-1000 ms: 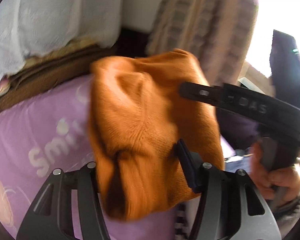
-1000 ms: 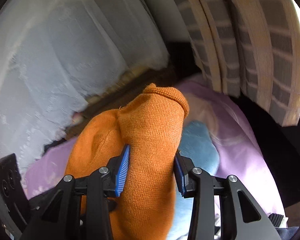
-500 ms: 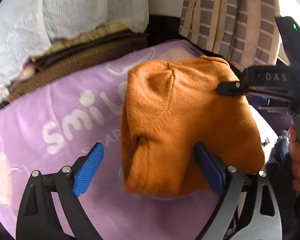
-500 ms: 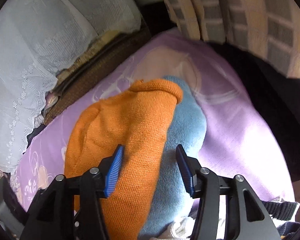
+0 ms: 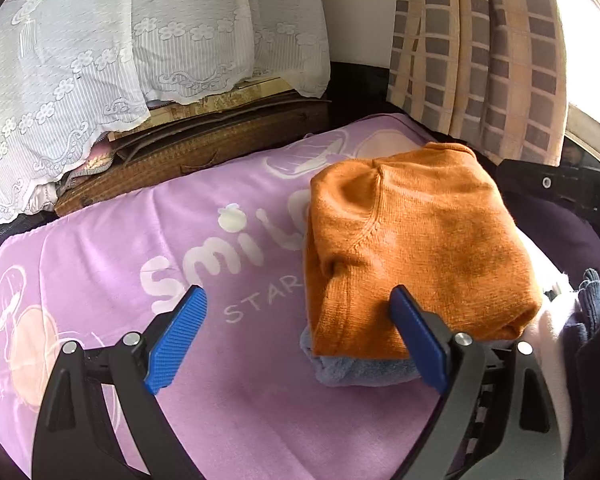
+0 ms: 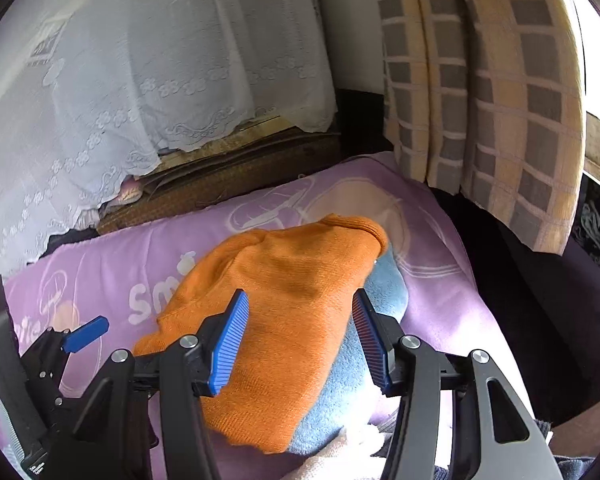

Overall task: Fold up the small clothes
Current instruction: 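Carry the orange bundle with the right gripper onto the folded blue towel, then lower the orange bundle onto the blue towel stack with the right gripper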

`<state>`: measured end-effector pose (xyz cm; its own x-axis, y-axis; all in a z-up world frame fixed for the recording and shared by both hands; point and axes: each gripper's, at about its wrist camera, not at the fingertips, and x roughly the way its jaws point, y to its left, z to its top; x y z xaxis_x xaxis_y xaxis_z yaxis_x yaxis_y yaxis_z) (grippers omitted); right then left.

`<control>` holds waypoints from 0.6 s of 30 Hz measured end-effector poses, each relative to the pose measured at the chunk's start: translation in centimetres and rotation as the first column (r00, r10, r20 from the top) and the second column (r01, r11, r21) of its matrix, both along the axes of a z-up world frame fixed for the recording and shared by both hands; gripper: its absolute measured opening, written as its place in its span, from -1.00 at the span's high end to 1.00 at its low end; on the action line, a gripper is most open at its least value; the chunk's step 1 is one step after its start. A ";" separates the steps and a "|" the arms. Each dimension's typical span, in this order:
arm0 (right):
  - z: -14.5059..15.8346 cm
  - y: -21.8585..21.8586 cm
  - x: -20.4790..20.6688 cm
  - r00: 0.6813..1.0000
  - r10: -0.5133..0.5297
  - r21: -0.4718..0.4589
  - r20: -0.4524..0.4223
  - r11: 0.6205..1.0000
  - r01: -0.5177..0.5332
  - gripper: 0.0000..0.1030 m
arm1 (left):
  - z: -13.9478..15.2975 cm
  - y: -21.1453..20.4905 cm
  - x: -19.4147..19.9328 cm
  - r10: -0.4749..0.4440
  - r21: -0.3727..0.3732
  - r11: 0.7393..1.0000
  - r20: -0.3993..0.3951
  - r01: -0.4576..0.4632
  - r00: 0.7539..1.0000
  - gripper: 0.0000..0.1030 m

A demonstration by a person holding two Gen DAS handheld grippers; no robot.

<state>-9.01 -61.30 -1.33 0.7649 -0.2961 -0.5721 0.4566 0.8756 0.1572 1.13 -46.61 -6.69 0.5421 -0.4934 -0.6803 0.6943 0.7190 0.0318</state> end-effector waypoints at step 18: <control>-2.6 -1.0 1.2 0.990 0.022 0.136 -0.136 0.991 -0.004 0.41 | -0.4 -0.6 -1.1 -0.013 0.033 0.999 0.072 0.011 0.997 -0.74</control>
<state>-7.78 -62.29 -3.89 0.6795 -0.1997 -0.7059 0.4709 0.8566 0.2109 -0.02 -47.25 -7.08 0.5849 -0.4780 -0.6553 0.6978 0.7084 0.1061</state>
